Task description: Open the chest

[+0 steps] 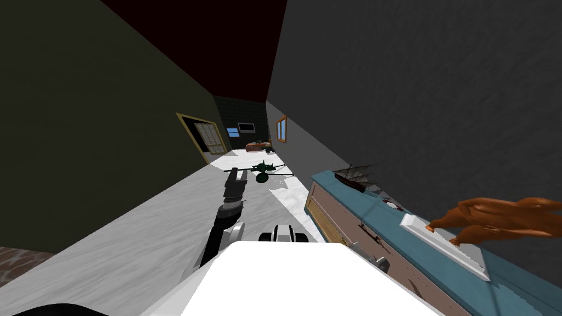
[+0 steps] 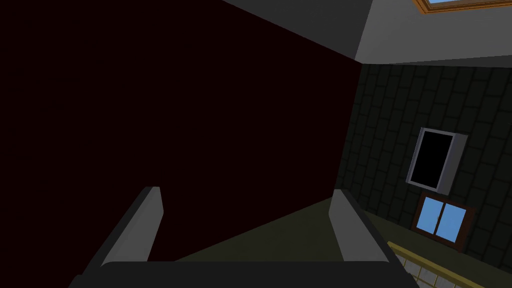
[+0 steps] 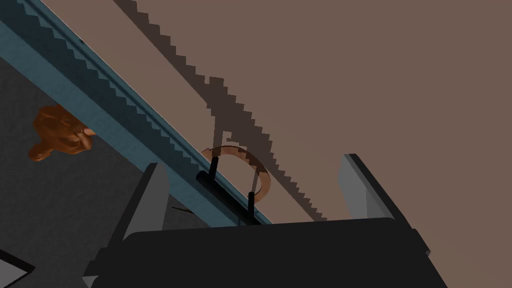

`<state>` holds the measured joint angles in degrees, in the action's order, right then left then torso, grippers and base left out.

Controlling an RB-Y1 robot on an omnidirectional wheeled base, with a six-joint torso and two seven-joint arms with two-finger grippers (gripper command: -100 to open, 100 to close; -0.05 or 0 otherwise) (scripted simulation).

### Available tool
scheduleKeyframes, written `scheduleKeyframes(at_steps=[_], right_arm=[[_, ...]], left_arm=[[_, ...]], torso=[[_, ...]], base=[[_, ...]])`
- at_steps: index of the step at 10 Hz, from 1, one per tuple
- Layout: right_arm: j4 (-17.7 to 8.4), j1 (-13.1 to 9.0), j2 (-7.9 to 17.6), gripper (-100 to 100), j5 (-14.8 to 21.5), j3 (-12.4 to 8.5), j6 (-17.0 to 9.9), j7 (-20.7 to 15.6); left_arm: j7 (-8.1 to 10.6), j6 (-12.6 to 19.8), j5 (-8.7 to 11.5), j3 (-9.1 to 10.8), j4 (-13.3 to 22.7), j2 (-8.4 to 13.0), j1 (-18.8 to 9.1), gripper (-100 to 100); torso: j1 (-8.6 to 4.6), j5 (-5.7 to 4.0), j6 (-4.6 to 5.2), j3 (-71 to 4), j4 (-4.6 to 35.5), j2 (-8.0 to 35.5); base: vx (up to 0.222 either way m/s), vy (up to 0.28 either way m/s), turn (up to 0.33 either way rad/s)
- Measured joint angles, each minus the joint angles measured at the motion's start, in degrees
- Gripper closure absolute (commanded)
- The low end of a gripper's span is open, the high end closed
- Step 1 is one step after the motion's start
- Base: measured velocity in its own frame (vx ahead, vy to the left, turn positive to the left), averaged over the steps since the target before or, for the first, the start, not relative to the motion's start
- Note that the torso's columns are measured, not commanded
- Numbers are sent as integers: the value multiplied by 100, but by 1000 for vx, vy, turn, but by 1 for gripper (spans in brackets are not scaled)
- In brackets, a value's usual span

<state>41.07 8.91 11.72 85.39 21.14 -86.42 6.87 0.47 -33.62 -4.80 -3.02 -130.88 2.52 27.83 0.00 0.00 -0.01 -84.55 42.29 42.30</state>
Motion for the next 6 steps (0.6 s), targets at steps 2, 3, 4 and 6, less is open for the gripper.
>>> scheduleKeyframes(at_steps=[2,3,4,6], right_arm=[[-210,-71,87,-100,170,43,-283,17],[-384,-153,94,-100,235,59,-401,40],[-409,-164,94,-100,242,60,-427,52],[-431,-275,217,-100,167,15,-292,25]], left_arm=[[0,0,0,0,0,0,0,0],[0,0,0,0,0,0,0,0],[0,0,0,0,0,0,0,0],[0,0,0,0,0,0,0,0]], torso=[[0,0,2,-1,-1,-1],[2,0,1,0,-1,0],[6,1,2,3,0,6],[1,0,1,6,3,10]], base=[[41,-31,74],[18,-13,15],[-22,-4,3],[-31,-9,5]])
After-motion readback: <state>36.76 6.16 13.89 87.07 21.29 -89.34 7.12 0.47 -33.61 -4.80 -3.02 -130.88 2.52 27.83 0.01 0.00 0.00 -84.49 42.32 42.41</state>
